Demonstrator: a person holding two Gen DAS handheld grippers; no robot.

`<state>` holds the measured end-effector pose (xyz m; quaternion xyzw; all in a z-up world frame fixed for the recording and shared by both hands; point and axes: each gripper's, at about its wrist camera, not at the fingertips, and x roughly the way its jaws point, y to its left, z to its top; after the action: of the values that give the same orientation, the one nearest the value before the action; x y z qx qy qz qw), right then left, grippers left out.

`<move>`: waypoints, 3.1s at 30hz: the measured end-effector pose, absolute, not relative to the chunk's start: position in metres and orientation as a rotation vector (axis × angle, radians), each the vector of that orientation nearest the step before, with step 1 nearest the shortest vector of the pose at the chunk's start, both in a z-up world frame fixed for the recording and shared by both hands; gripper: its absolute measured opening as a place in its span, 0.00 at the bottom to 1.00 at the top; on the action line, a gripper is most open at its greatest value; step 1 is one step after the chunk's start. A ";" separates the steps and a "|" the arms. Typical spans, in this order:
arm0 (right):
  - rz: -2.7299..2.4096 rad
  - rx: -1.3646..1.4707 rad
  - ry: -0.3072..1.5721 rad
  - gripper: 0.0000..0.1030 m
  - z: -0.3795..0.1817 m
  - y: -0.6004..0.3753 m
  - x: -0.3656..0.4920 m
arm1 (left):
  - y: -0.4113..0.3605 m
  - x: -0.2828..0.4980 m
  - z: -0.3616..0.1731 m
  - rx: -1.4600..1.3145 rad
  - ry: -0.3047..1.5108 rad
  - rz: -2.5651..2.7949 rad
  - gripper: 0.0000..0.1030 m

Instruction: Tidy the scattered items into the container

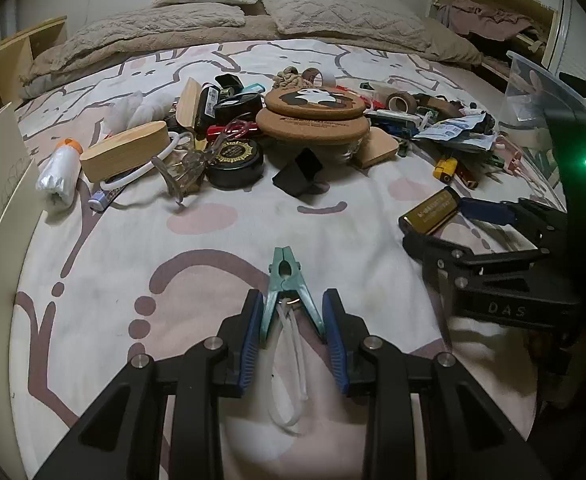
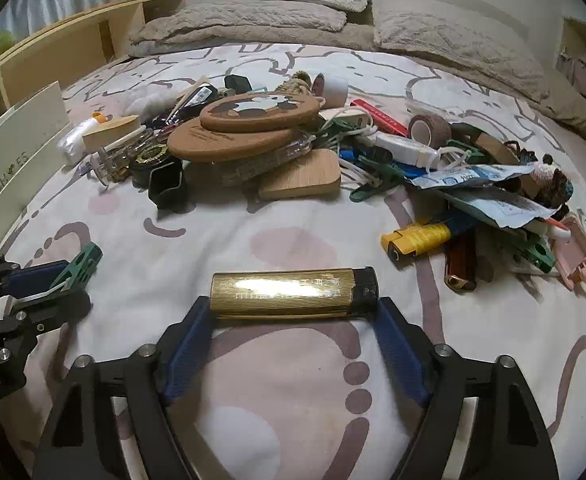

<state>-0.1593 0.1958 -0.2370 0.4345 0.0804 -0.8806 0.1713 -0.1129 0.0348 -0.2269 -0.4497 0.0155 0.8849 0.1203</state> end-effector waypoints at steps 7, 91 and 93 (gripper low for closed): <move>-2.508 1.211 0.215 0.78 -0.233 0.197 -0.154 | 0.032 -0.113 -0.226 -1.313 0.030 2.590 0.30; -2.502 1.077 0.092 0.78 -0.189 0.188 -0.095 | 0.021 -0.078 -0.200 -1.302 0.032 2.656 0.30; -2.508 1.059 0.104 0.78 -0.183 0.186 -0.093 | 0.019 -0.077 -0.194 -1.285 0.013 2.664 0.30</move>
<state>-0.0933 0.1865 -0.1830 0.3801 0.0373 -0.9007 0.2070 -0.0770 0.0194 -0.1935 -0.4326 0.0045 0.8969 0.0920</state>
